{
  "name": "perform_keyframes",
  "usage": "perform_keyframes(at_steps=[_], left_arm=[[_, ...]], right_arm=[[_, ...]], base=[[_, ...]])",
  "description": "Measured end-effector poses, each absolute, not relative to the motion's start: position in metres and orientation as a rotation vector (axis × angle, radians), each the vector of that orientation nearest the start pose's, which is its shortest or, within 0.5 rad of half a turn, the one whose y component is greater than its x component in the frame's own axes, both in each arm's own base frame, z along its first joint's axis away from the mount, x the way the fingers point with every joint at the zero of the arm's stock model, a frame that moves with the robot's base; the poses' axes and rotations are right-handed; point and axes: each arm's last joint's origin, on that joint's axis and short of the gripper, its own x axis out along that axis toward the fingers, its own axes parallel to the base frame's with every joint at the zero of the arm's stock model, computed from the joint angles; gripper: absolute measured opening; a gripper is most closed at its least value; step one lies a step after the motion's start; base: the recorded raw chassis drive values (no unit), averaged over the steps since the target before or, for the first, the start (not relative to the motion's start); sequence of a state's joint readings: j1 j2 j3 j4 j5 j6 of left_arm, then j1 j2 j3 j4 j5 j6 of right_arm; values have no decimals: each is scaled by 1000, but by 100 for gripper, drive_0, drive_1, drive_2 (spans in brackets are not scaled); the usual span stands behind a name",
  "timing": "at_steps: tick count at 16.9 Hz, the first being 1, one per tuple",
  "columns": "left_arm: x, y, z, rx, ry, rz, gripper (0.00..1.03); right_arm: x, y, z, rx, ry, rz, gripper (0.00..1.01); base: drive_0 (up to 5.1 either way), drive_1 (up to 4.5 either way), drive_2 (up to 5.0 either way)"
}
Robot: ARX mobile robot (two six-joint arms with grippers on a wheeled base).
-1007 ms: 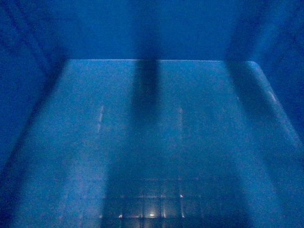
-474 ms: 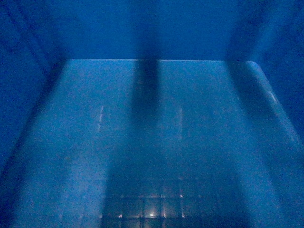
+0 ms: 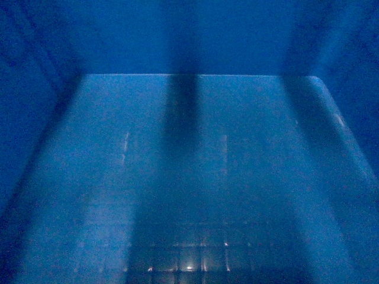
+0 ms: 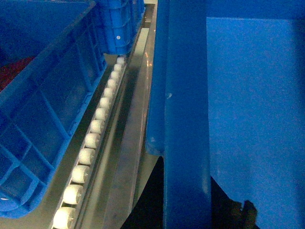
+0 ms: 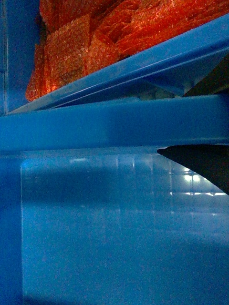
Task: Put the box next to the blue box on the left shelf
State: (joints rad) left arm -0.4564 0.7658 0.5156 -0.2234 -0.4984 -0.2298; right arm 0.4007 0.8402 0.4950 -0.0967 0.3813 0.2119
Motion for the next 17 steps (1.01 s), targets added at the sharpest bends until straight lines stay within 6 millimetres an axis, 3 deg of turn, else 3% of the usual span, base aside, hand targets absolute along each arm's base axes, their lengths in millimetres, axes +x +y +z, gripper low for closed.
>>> perform_keyframes(at_steps=[4, 6, 8, 10, 13, 17], left_arm=[[154, -60, 241, -9, 412, 89, 8], [156, -61, 229, 54, 208, 152, 10], [156, -54, 242, 74, 132, 177, 10], [159, -42, 243, 83, 188, 198, 10], [169, -22, 222, 124, 367, 206, 10], [179, -23, 207, 124, 412, 164, 10]], right_arm=[[170, 60, 233, 40, 407, -24, 10], [171, 71, 226, -53, 231, -134, 12], [169, 78, 237, -79, 206, -173, 13], [175, 87, 241, -72, 289, -135, 13], [185, 97, 215, -10, 493, -84, 12], [187, 92, 204, 29, 578, -123, 11]], base=[[0, 0, 0], [0, 0, 0], [0, 0, 0], [0, 0, 0], [0, 0, 0], [0, 0, 0]])
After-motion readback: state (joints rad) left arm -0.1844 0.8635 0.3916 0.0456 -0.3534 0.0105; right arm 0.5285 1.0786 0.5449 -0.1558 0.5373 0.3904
